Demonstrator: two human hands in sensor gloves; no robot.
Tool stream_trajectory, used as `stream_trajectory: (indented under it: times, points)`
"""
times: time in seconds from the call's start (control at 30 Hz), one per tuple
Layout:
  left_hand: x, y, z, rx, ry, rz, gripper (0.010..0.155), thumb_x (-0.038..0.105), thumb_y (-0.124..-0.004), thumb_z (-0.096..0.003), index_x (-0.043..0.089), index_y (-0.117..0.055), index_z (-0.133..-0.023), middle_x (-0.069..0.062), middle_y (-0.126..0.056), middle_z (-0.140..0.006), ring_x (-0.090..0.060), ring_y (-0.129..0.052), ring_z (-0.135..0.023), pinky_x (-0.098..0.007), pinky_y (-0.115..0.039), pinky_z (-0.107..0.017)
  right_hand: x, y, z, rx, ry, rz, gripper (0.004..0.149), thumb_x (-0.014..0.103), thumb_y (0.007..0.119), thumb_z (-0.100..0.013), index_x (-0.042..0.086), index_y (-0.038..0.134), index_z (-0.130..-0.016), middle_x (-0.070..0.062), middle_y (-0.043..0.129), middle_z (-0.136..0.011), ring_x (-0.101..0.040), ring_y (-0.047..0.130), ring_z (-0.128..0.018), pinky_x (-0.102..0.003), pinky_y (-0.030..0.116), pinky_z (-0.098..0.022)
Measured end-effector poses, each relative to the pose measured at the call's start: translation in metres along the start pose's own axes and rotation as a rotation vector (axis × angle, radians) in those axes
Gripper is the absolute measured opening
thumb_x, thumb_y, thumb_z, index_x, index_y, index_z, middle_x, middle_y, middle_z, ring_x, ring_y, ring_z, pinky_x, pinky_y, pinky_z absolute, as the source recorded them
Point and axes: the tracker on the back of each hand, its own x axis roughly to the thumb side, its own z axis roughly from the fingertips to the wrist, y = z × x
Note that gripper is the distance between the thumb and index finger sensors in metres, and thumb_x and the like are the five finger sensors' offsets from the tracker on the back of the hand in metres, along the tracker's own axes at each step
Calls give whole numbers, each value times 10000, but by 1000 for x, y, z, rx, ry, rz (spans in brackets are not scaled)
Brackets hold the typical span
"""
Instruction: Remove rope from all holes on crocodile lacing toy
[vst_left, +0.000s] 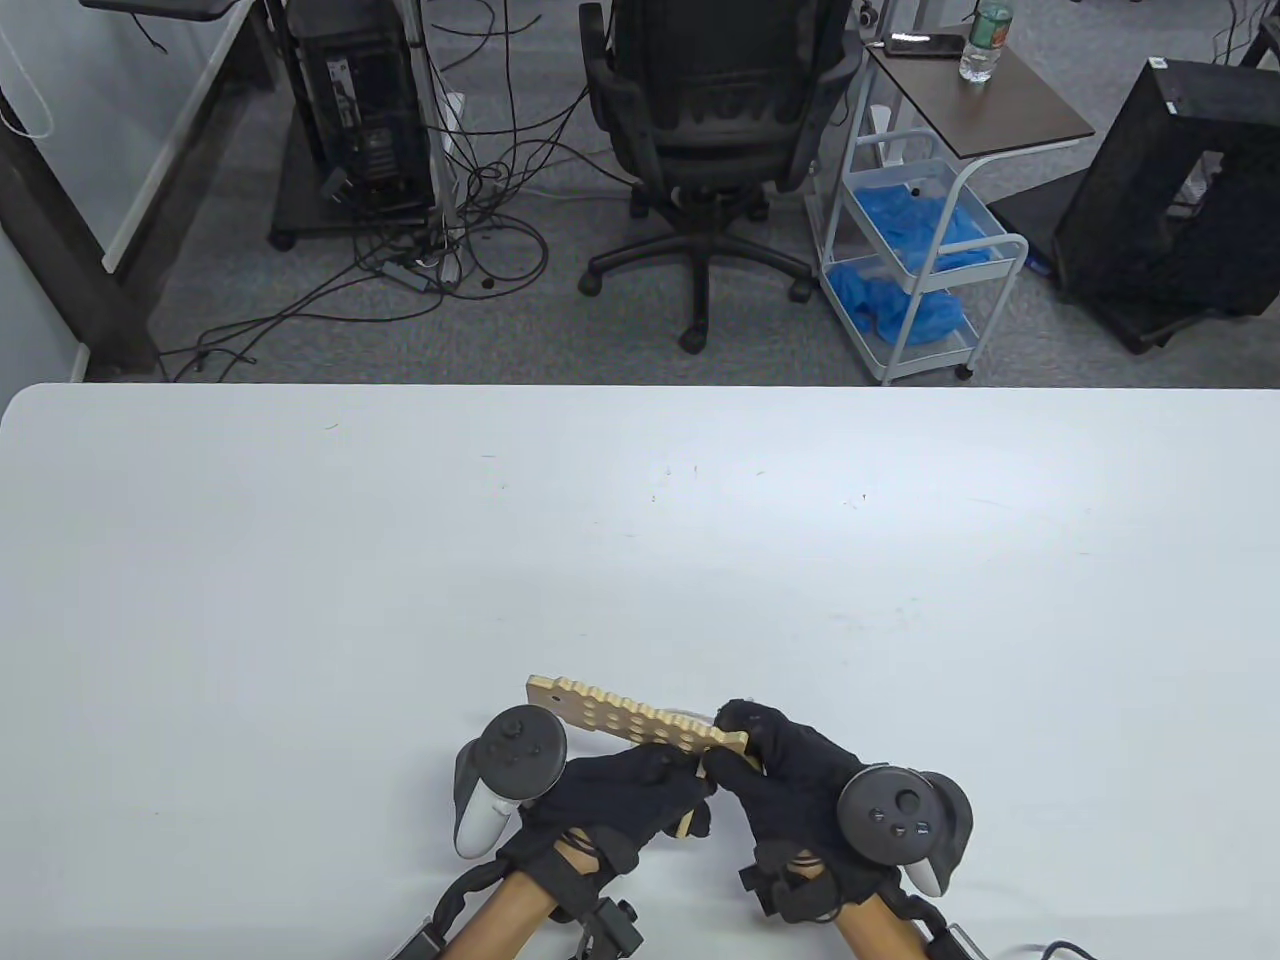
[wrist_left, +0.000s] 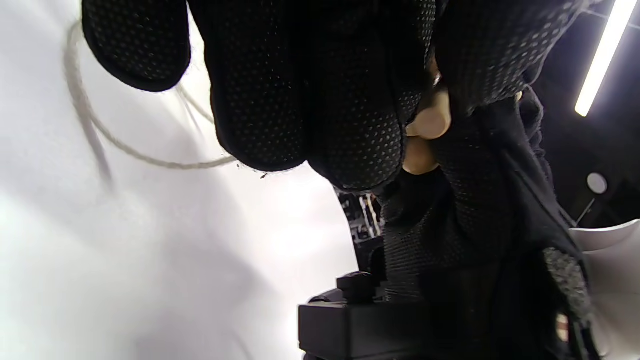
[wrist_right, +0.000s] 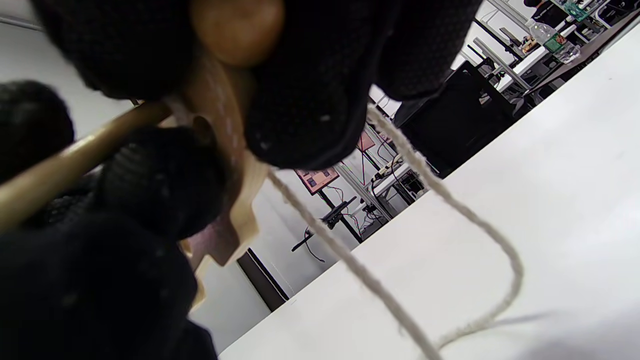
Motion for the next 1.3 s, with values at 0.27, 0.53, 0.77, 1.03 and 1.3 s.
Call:
stream_trajectory:
  times: [0.27, 0.53, 0.77, 1.03, 1.3]
  points:
    - [0, 2, 0, -2, -15, 6, 504, 476, -839, -467, 246, -848, -916, 74, -1073, -630, -188, -1030, -557, -536, -807, -554, -11, -3, 0, -41, 96, -42, 476, 421, 854, -408, 244, 742, -836, -9, 971, -706, -179, 1044, -431, -502, 798, -573]
    - [3, 9, 3, 66, -76, 47, 634, 414, -819, -487, 281, -630, -1077, 57, -998, -759, -149, -989, -540, -509, -797, -573, -42, -11, -1, -124, 344, -168, 476, 418, 846, -409, 210, 753, -828, -26, 983, -674, -174, 1050, -390, -496, 814, -538]
    - [1, 19, 2, 89, -74, 83, 738, 334, -810, -490, 306, -459, -1138, 5, -892, -890, -148, -992, -546, -511, -793, -590, -73, -14, 1, -133, 591, -403, 476, 413, 796, -448, 138, 750, -834, -68, 980, -626, -171, 1028, -331, -505, 811, -507]
    - [-6, 45, 8, 257, -42, 71, 669, 284, -844, -493, 410, -558, -1085, 53, -916, -869, -138, -1028, -602, -505, -797, -607, -85, -21, -1, -169, 636, -415, 472, 417, 775, -462, 122, 758, -830, -78, 977, -603, -171, 1014, -308, -511, 806, -498]
    - [-25, 76, 15, 473, 67, 79, 578, 349, -848, -479, 394, -661, -1025, 86, -985, -814, -129, -1032, -600, -493, -811, -595, -96, -28, -1, -215, 685, -453, 471, 418, 777, -465, 126, 756, -833, -80, 974, -610, -174, 1013, -315, -512, 803, -502]
